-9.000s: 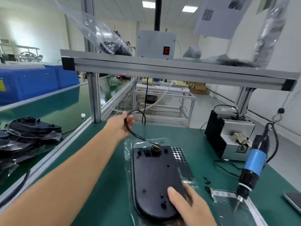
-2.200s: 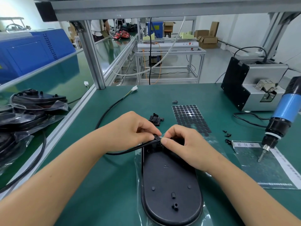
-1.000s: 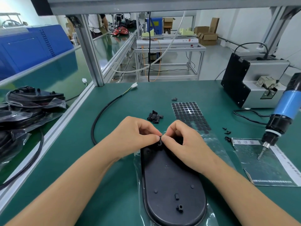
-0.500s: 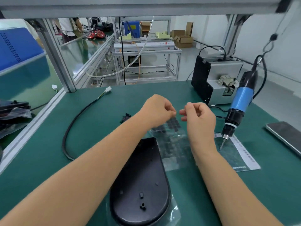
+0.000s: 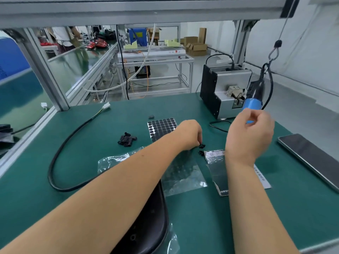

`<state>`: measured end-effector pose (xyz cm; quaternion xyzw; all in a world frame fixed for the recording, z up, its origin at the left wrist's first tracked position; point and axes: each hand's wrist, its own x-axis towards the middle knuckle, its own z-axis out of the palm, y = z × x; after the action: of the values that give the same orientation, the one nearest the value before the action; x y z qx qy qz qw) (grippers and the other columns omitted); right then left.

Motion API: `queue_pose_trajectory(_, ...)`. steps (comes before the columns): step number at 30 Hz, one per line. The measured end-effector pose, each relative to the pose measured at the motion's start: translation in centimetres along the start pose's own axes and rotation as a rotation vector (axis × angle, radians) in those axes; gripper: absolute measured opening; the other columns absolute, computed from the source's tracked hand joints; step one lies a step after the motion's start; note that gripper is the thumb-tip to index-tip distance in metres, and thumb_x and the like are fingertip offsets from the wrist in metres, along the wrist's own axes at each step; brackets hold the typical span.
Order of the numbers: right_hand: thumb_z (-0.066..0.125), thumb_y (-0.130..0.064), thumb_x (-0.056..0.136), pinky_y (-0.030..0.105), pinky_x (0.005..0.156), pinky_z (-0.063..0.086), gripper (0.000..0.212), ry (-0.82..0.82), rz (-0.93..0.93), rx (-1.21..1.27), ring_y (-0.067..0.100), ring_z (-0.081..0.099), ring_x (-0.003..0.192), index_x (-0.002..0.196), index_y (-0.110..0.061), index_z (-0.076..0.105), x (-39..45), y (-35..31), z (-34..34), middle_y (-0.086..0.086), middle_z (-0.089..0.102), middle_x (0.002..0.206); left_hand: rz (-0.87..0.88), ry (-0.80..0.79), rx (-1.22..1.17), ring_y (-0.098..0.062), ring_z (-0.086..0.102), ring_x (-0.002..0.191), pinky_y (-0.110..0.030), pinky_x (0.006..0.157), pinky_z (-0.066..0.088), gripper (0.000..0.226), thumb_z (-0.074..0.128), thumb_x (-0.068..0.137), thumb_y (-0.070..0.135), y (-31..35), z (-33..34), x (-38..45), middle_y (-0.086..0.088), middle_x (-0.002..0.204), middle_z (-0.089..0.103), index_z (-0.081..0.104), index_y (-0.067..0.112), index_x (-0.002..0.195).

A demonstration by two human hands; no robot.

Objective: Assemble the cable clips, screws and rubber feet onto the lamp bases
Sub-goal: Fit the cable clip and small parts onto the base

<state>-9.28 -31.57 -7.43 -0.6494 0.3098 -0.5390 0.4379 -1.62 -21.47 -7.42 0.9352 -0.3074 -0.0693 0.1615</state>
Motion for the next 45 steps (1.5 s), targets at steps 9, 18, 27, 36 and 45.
queue_pose_trajectory(9, 0.054, -0.034, 0.095, 0.034, 0.077, 0.04, 0.043, -0.192, 0.291, -0.028, 0.024, 0.053, 0.091, 0.128, -0.008, 0.045, 0.6, 1.5, 0.4, 0.008, 0.056, 0.114, 0.033, -0.015, 0.003, -0.023, 0.06, 0.107, -0.03, 0.089, 0.049, 0.021, 0.066, 0.09, 0.011, -0.3, 0.6, -0.2, -0.005, 0.117, 0.064, 0.07, 0.013, 0.11)
queue_pose_trajectory(18, 0.052, -0.042, 0.094, 0.042, 0.071, 0.057, 0.039, -0.399, 0.384, 0.125, 0.026, 0.066, 0.077, 0.105, -0.005, 0.059, 0.9, 1.9, 1.0, 0.006, 0.065, 0.081, -0.008, 0.029, -0.075, -0.022, 0.06, 0.101, -0.026, 0.081, 0.046, 0.013, 0.059, 0.093, 0.007, 0.1, -0.5, -1.5, -0.008, 0.11, 0.066, 0.067, 0.006, 0.103)
queue_pose_trajectory(27, 0.048, -0.027, 0.102, 0.031, 0.059, 0.05, 0.017, -0.614, 0.688, 0.914, 0.012, 0.062, 0.068, 0.097, -0.011, 0.051, -1.5, -1.8, 1.5, 0.005, 0.063, 0.083, -0.069, 0.048, -0.535, 0.001, 0.065, 0.057, -0.01, 0.057, 0.049, 0.015, 0.072, 0.083, 0.002, -3.8, -3.4, -8.8, 0.0, 0.07, 0.073, 0.073, 0.016, 0.086)
queue_pose_trajectory(36, 0.043, -0.03, 0.103, 0.031, 0.061, 0.05, 0.019, -0.654, 0.622, 1.154, 0.014, 0.06, 0.073, 0.104, -0.013, 0.051, -2.9, -3.4, 1.1, 0.003, 0.064, 0.084, 0.01, 0.101, -0.622, -0.001, 0.067, 0.069, -0.012, 0.068, 0.052, 0.027, 0.073, 0.08, -0.002, -3.8, -4.2, -11.4, 0.011, 0.07, 0.071, 0.069, 0.024, 0.083)
queue_pose_trajectory(45, 0.044, -0.029, 0.103, 0.031, 0.062, 0.049, 0.019, -0.62, 0.624, 1.142, 0.014, 0.06, 0.073, 0.104, -0.012, 0.052, -2.4, -3.2, 0.9, 0.005, 0.062, 0.087, 0.026, 0.145, -0.673, -0.003, 0.066, 0.07, -0.013, 0.071, 0.053, 0.029, 0.073, 0.08, -0.003, -3.6, -3.8, -11.6, 0.004, 0.076, 0.07, 0.071, 0.024, 0.09)
